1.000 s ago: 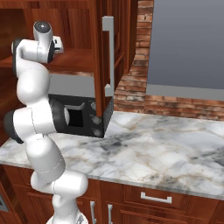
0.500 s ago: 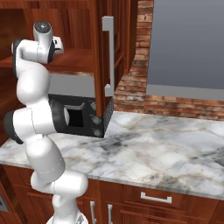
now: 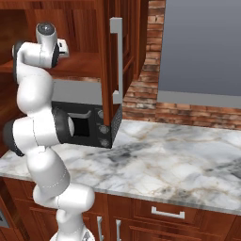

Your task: Stack two cans on top of the other two cans in the cabinet.

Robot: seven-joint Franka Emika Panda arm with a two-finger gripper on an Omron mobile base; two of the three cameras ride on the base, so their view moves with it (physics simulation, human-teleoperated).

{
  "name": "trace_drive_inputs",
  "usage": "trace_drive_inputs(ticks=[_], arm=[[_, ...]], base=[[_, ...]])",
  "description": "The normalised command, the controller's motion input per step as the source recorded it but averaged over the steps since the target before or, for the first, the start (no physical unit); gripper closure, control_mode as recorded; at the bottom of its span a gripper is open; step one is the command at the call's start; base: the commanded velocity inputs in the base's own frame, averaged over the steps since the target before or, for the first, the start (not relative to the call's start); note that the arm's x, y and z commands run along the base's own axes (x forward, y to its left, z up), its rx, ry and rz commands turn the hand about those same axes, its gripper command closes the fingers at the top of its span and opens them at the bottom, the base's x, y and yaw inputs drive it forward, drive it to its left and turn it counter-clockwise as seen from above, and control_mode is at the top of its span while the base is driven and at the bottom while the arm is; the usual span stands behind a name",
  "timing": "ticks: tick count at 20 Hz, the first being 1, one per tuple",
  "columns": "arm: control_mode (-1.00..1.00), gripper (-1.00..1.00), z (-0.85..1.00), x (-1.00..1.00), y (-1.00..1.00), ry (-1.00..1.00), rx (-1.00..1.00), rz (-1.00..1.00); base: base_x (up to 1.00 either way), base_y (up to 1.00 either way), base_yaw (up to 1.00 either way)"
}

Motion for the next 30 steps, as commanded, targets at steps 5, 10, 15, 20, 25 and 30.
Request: trace_drive_inputs(ticks=[5, 10, 15, 20, 25, 30], arm=[[-1.0, 1.0, 0.13, -0.53, -0.32, -0.15, 0.0, 0.0], [-1.0, 1.0, 0.13, -0.54, -0.22, -0.17, 0.0, 0.0], [-1.0, 1.0, 0.25, -0.37, 0.02, -0.12, 0.04, 0.0], [-1.0, 1.0, 0.49, -0.24, 0.0, 0.0, 0.06, 0.0], [-1.0, 1.0, 0.3, -0.1, 0.04, 0.02, 0.01, 0.0], [-1.0, 1.0, 0.04, 0.02, 0.28, 0.0, 0.0, 0.0]], base=[[0.0, 0.0, 0.0], [0.0, 0.0, 0.0], [0.0, 0.0, 0.0], [0.0, 0.0, 0.0], [0.0, 0.0, 0.0], [0.0, 0.0, 0.0]])
